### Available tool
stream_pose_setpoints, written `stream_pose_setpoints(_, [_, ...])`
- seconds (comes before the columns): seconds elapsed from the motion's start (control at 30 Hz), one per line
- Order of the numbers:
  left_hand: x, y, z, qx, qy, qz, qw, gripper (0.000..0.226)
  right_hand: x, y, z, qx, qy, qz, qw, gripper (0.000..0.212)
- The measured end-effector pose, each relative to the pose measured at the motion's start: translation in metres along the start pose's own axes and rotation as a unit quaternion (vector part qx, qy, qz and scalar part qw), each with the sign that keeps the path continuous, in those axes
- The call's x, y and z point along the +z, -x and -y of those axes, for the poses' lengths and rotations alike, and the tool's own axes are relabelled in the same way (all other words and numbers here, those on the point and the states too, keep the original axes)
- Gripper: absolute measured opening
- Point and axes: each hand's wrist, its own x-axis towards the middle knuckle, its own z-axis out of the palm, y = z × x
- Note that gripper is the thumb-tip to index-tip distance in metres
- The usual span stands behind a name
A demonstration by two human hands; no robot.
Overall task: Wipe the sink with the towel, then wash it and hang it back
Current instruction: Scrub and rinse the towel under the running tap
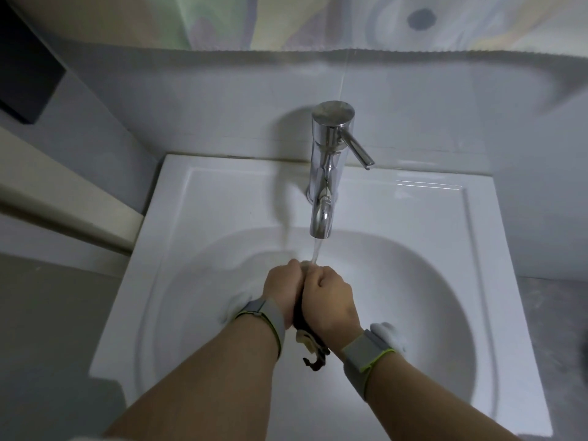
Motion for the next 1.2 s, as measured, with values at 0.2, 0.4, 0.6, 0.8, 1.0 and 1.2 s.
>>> stream_pose_setpoints(0.2, [-0.003, 0.010, 0.001, -0.021, -0.061, -0.017, 0.998, 0.037, 0.000, -0.014, -0.008, -0.007, 0.061, 0.047, 0.997, 0.039])
stream_pose_setpoints(0.4, [-0.030, 0.014, -0.013, -0.045, -0.087, 0.032, 0.995, 0.044, -0.016, -0.021, -0.013, 0.096, -0.040, 0.138, 0.985, 0.051])
stream_pose_setpoints(0.6, [-0.044, 0.012, -0.019, -0.008, -0.027, -0.041, 0.999, 0.021, -0.032, -0.020, -0.037, -0.042, -0.038, 0.233, 0.971, 0.043])
stream_pose_setpoints(0.8, [-0.049, 0.018, -0.028, 0.023, 0.047, -0.036, 0.998, 0.038, -0.031, -0.014, -0.058, -0.243, 0.213, 0.154, 0.934, 0.022])
stream_pose_setpoints(1.0, [-0.051, 0.031, -0.034, -0.027, 0.123, 0.003, 0.992, 0.022, -0.016, -0.001, -0.061, -0.183, 0.479, 0.041, 0.858, 0.094])
stream_pose_setpoints(1.2, [-0.053, 0.043, -0.033, -0.035, -0.008, 0.004, 0.999, 0.030, -0.008, -0.011, -0.073, -0.198, 0.458, -0.047, 0.866, 0.017])
